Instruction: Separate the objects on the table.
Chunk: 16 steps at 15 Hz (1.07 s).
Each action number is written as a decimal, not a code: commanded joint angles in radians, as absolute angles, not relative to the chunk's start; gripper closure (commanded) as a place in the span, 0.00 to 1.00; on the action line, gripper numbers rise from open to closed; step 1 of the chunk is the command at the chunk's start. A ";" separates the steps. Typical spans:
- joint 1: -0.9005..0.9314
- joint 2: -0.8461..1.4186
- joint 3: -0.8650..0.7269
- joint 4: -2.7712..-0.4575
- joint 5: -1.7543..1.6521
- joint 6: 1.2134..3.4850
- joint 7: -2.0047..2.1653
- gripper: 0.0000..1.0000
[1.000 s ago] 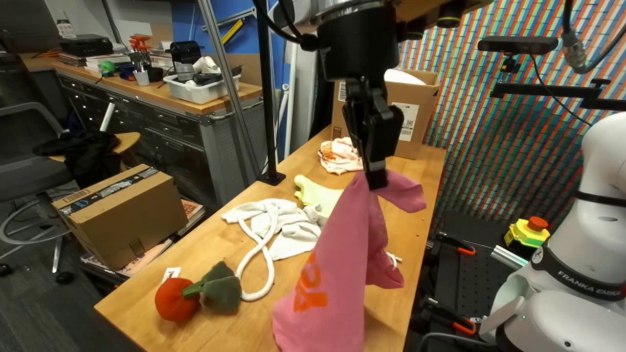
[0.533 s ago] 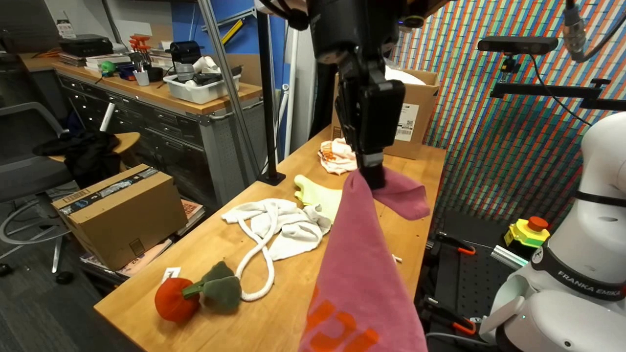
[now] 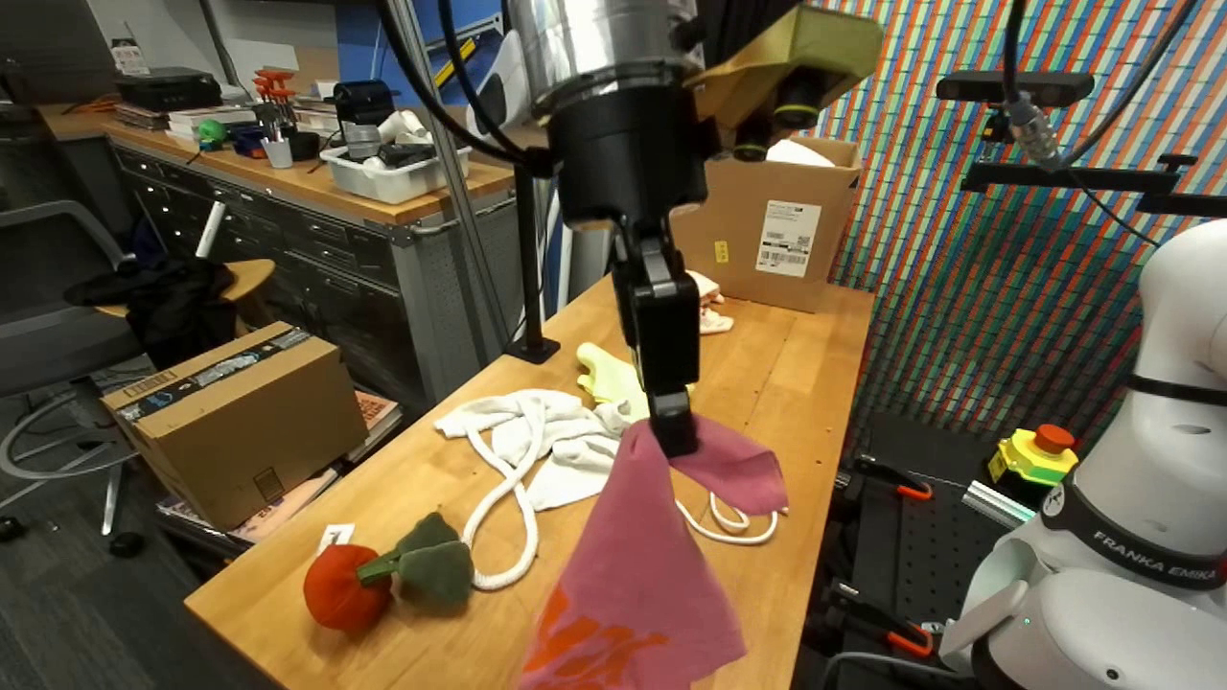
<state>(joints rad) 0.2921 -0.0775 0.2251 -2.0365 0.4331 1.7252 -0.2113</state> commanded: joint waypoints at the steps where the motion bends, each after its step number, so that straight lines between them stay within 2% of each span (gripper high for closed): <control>1: 0.287 -0.061 0.240 -2.044 0.469 1.700 -0.203 0.98; 8: 0.283 -0.025 0.244 -2.047 0.494 1.660 -0.177 0.98; 9: 0.283 -0.019 0.245 -2.045 0.493 1.657 -0.170 0.93; 10: 0.283 -0.012 0.245 -2.043 0.493 1.658 -0.162 0.68; 11: 0.283 -0.008 0.245 -2.044 0.490 1.660 -0.161 0.68; 12: 0.282 -0.003 0.245 -2.042 0.491 1.659 -0.155 0.64; 16: 0.280 0.006 0.244 -2.039 0.495 1.655 -0.148 0.34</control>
<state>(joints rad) 0.2915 -0.0001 0.2346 -2.0583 0.4645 1.6749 -0.1677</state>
